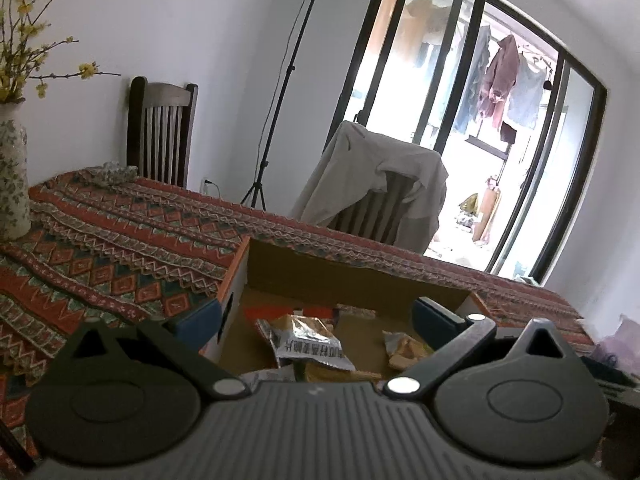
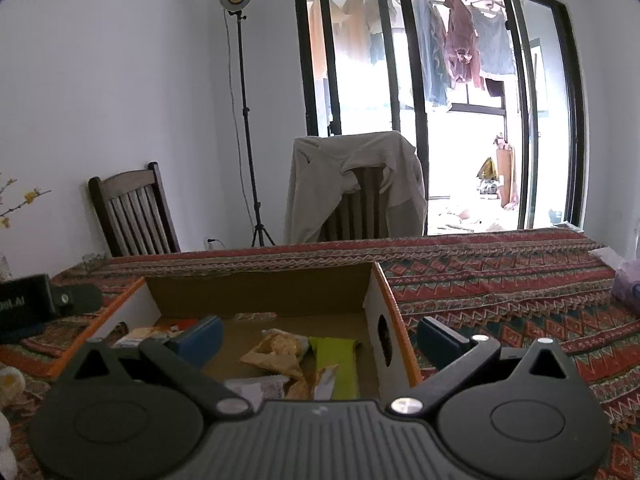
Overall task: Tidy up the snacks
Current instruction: 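Withdraw both tools from the box back over the snack pile, then grasp a white packet with the right tool while the left tool reaches a pink packet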
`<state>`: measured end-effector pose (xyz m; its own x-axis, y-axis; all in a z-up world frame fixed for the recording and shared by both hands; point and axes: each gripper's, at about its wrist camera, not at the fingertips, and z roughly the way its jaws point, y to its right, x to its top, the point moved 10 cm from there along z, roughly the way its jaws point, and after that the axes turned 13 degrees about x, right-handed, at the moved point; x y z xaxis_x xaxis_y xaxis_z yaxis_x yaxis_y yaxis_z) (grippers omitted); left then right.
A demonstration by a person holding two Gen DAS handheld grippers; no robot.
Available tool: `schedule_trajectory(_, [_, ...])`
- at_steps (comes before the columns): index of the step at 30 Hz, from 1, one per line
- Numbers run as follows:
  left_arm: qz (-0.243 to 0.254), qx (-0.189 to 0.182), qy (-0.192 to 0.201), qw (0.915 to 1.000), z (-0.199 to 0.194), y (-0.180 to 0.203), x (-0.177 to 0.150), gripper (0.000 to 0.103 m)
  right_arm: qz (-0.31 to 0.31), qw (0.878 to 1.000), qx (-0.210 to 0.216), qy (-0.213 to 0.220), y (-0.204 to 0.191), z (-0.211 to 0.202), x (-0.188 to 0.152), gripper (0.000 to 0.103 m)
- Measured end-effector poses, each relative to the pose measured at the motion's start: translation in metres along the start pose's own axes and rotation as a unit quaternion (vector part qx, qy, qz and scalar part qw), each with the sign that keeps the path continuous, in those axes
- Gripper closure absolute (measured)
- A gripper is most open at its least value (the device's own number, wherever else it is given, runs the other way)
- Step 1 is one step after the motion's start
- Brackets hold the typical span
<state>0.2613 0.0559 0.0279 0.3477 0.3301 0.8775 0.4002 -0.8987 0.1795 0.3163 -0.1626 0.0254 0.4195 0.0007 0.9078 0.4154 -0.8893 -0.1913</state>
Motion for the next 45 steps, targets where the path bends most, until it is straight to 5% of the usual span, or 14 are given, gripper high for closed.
schedule_trajectory(24, [0.057, 0.015, -0.065, 0.9962, -0.047, -0.082, -0.098, 0.000, -0.001, 0.995, 0.000, -0.104, -0.009, -0.077, -0.113, 0.000])
schedule_trajectory(35, [0.042, 0.011, -0.061, 0.9972, -0.042, -0.087, -0.109, 0.000, -0.002, 0.995, -0.003, -0.104, -0.009, -0.073, -0.117, 0.000])
schedule_trajectory(42, [0.037, 0.006, -0.066, 0.9971, -0.041, -0.089, -0.111, 0.000, -0.021, 0.994, -0.001, -0.108, -0.018, -0.045, -0.113, 0.039])
schedule_trajectory(45, [0.032, 0.005, -0.070, 0.9970, -0.040, -0.089, -0.111, 0.000, -0.022, 0.994, 0.011, -0.110, -0.022, -0.033, -0.111, 0.071])
